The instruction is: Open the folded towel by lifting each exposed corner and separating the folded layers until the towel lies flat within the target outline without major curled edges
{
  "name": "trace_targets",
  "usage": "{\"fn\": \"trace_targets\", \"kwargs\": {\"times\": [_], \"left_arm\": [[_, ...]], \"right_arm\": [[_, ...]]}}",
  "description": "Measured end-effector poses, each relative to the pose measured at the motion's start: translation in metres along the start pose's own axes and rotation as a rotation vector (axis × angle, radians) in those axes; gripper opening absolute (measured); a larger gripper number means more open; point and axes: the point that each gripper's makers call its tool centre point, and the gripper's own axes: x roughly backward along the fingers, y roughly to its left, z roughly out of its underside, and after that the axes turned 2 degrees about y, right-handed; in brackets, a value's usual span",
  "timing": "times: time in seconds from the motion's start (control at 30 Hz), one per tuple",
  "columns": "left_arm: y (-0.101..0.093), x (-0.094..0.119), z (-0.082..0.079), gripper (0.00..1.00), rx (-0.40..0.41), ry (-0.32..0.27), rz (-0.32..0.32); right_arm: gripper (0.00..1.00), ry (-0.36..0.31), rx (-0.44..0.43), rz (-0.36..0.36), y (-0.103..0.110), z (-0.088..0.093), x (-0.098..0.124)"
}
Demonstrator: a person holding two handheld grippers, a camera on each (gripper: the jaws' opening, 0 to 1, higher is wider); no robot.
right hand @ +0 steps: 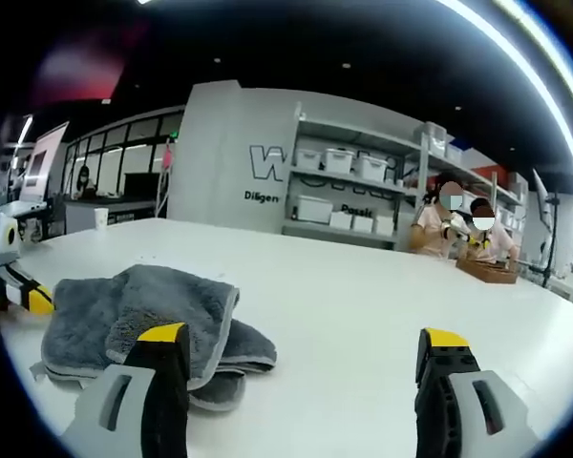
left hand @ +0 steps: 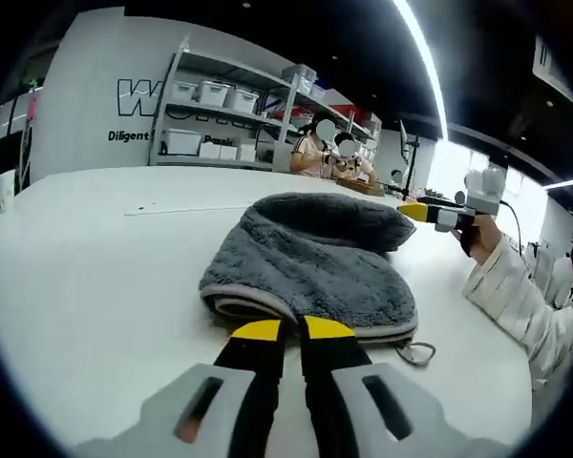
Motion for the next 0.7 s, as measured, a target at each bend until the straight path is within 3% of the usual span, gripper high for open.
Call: {"fn": "trace_targets", "kwargs": {"times": [0.7], "left_arm": [[0.033, 0.013, -0.003, 0.05, -0.035, -0.010, -0.122]], "right_arm": [[0.97, 0.010, 0.008, -0.036, 0.008, 0.001, 0.001]]}}
